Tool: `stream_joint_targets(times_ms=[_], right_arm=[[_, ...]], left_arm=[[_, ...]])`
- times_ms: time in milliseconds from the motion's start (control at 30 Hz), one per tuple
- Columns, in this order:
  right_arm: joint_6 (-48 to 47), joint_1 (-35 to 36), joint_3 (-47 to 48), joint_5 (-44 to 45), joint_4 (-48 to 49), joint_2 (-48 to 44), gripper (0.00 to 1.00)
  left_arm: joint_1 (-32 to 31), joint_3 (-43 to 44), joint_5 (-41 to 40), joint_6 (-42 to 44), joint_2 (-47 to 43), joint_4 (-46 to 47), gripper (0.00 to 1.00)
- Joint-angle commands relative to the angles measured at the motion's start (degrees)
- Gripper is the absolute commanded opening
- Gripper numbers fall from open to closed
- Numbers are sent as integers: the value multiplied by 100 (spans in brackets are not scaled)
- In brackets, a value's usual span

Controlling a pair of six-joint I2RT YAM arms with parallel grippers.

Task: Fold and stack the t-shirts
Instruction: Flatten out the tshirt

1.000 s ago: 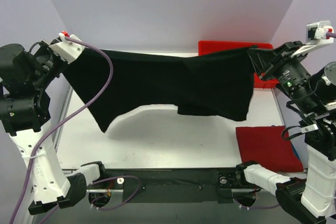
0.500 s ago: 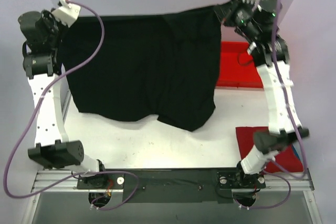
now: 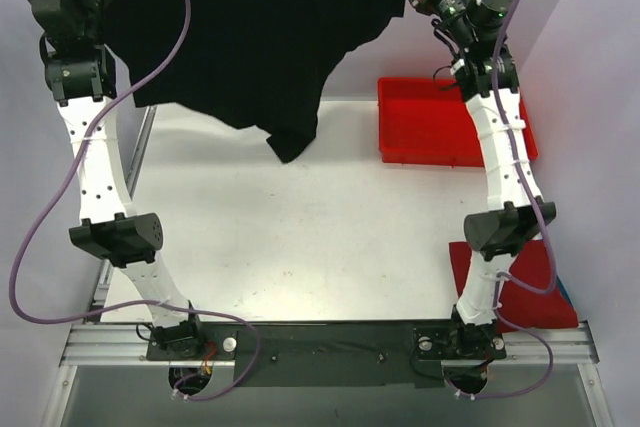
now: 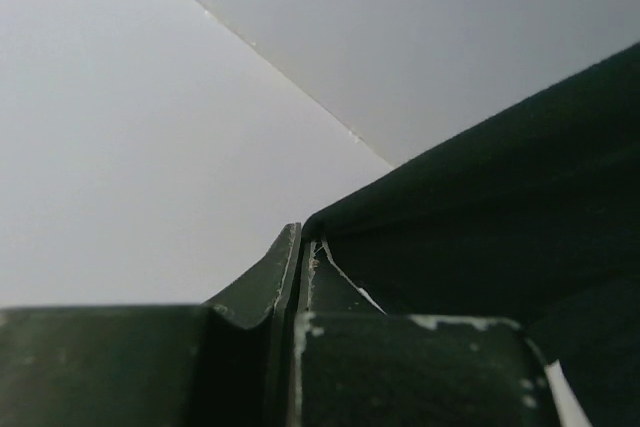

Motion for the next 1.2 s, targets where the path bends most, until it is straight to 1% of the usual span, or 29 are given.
stream_joint_targets(times_ms=[0,33,67,100,133,167,200,233,267,300,333,367,400,433,467,500,533,567,633,667,767,800,833,867,933,1033,1133,1167], right_arm=[[-586,-327,-756,-153,552,-1501,0],[-683,-327,-1324,-389,471,-1749,0],[-797,-318,-1617,-496,323,-2213,0],[-859,-301,-2342,-714,243,-2443,0],[-1025,-283,-2767,-786,85,-2968,0],[-1123,-231,-3528,-883,-47,-3199,0],[-1350,-187,-3858,-910,-335,-3706,0],[-1509,-82,-4505,-910,-590,-3920,0],[-1772,-37,-4764,-919,-1219,-4349,0],[-1966,128,-5245,-927,-1521,-4527,0],[-2298,226,-5441,-980,-2221,-4851,0],[-2502,453,-5843,-1033,-2532,-5106,0],[-2765,560,-6039,-1111,-3153,-5222,0],[-2837,761,-6502,-1190,-3412,-5354,0],[-2803,824,-6793,-1444,-3684,-5398,0],[-2707,920,-7249,-1594,-3791,-5451,0],[-2680,973,-7532,-1813,-3923,-5452,0],[-2575,1113,-7961,-1824,-4002,-5452,0],[-2382,1280,-8499,-1842,-4143,-5391,0],[-2276,1360,-8823,-1824,-4152,-5355,0],[-1968,1825,-9248,-1964,-4179,-4953,0],[-1959,2105,-9353,-1930,-4275,-4820,0],[-1967,2203,-9371,-1921,-4371,-4601,0],[-1976,2404,-9424,-1895,-4407,-4477,0],[-1994,2485,-9503,-1938,-4477,-4274,0],[-2195,2424,-9477,-2017,-4723,-4204,0],[-2345,2074,-9250,-2149,-4882,-4169,0],[-2398,1951,-9170,-2088,-4882,-4116,0]], left_arm=[[259,-580,-129,329,-570,145,0],[268,-810,-68,399,-833,171,0],[268,-1317,-15,461,-1009,154,0],[268,-1592,81,635,-1350,145,0],[277,-2195,91,707,-1519,110,0],[285,-2541,360,951,-1912,93,0],[303,-3110,433,1058,-2099,58,0],[303,-3411,564,1224,-2475,-30,0],[303,-3788,722,1461,-2679,-457,0],[321,-3975,776,1602,-2942,-748,0],[303,-4255,889,1847,-3101,-1508,0],[312,-4397,882,1989,-3320,-1925,0],[312,-4834,803,2199,-3540,-2486,0],[321,-5073,698,2297,-3673,-2692,0],[303,-5693,393,2524,-3900,-3016,0],[303,-5995,198,2648,-4007,-3149,0],[312,-6685,-152,2885,-4217,-3377,0],[303,-7075,-355,2983,-4297,-3475,0],[303,-8233,-761,3185,-4561,-3765,0],[303,-8518,-918,3255,-4710,-3905,0],[312,-9431,-1008,3212,-4922,-4126,0],[303,-9574,-1086,3177,-5009,-4074,0],[303,-9888,-1148,3160,-5036,-4021,0],[312,-10013,-1253,3168,-5115,-3873,0],[303,-10392,-1429,3264,-5281,-3671,0],[303,-10770,-1666,3362,-5406,-3415,0],[303,-10753,-1641,3239,-5266,-3362,0],[303,-10701,-1562,3169,-5213,-3144,0]])
